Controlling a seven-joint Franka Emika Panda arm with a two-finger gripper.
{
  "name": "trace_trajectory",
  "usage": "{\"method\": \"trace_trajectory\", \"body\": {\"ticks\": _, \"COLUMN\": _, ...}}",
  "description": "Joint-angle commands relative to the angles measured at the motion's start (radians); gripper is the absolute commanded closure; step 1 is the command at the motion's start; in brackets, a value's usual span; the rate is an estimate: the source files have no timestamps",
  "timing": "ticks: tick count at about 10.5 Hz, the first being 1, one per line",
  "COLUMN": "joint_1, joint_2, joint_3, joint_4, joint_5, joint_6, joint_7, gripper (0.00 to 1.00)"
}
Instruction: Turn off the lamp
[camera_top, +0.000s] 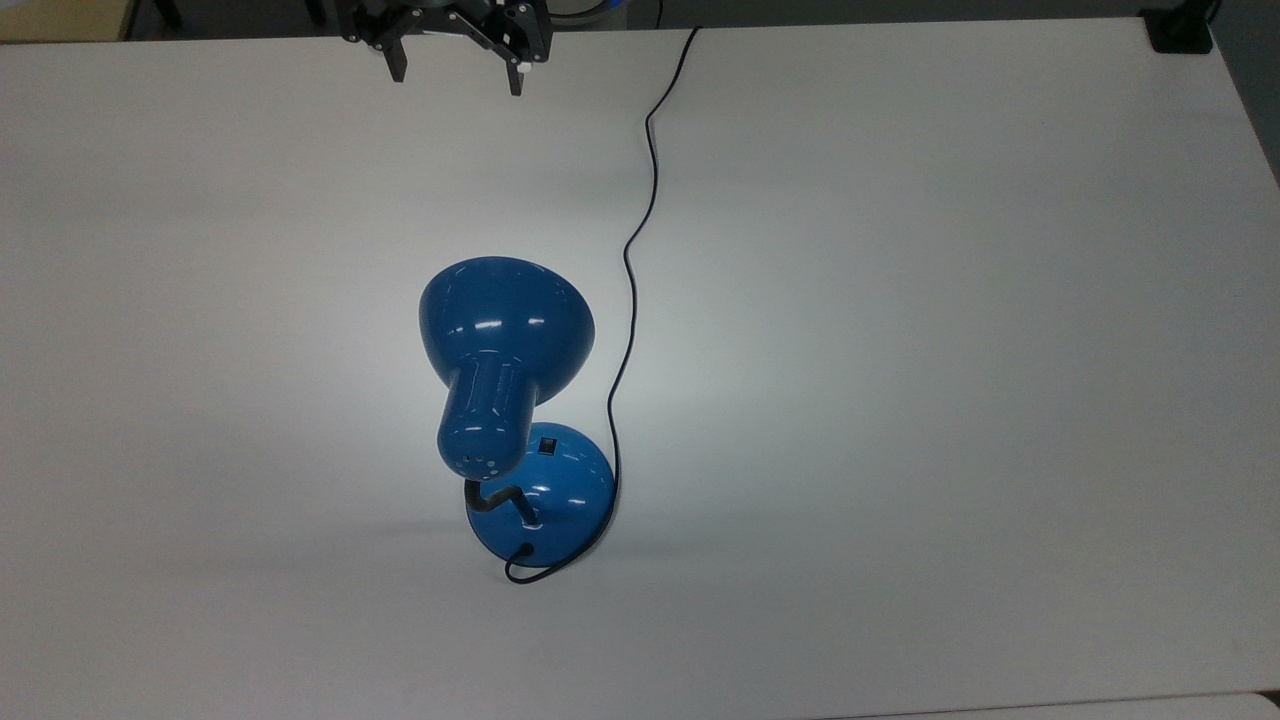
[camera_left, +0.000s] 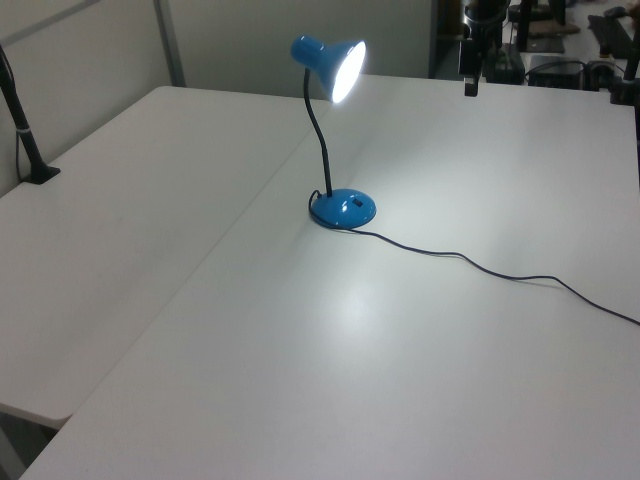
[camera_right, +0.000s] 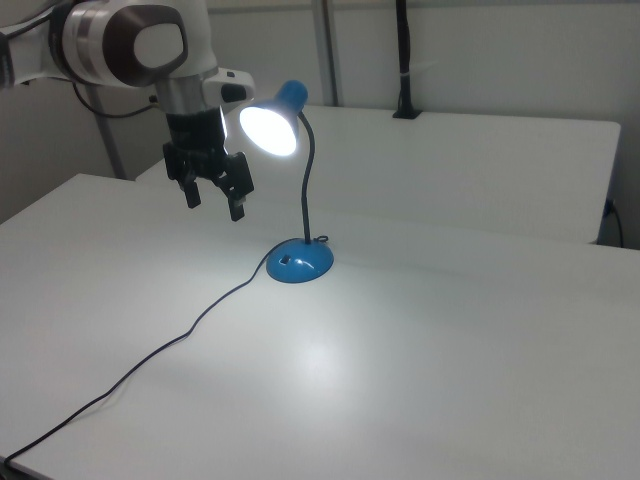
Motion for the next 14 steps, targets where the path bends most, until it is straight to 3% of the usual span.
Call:
{"method": "trace_trajectory", "body": {"ticks": 1, "joint_1": -0.008, "joint_2": -0.002, "joint_3": -0.004, "joint_4": 0.01, "joint_5": 0.0, "joint_6": -0.01, "joint_7": 0.007, "gripper": 0.0}}
{"method": "trace_trajectory", "body": {"ticks": 9, "joint_1": -0.008, "joint_2": 0.014, "joint_3": 0.001, "joint_4": 0.01, "joint_5": -0.034, "joint_6": 0.001, "joint_7": -0.006, "gripper": 0.0}}
{"method": "trace_trajectory", "body": {"ticks": 10, "joint_1": -0.013, "joint_2": 0.02, "joint_3": 0.001, "joint_4": 0.01, "joint_5": -0.025, "joint_6": 0.001, "joint_7": -0.051, "gripper": 0.07}}
{"method": "trace_trajectory", "body": {"ticks": 12, "joint_1": -0.015, "joint_2": 0.02, "joint_3": -0.001, "joint_4": 0.01, "joint_5": 0.006, "joint_6": 0.002, "joint_7": -0.192, "gripper": 0.98}}
{"method": "trace_trajectory", "body": {"ticks": 14, "joint_1": -0.007, "joint_2": 0.033, "joint_3": 0.001, "joint_4": -0.001, "joint_5": 0.031, "joint_6": 0.062, "joint_7": -0.197, "gripper": 1.0}}
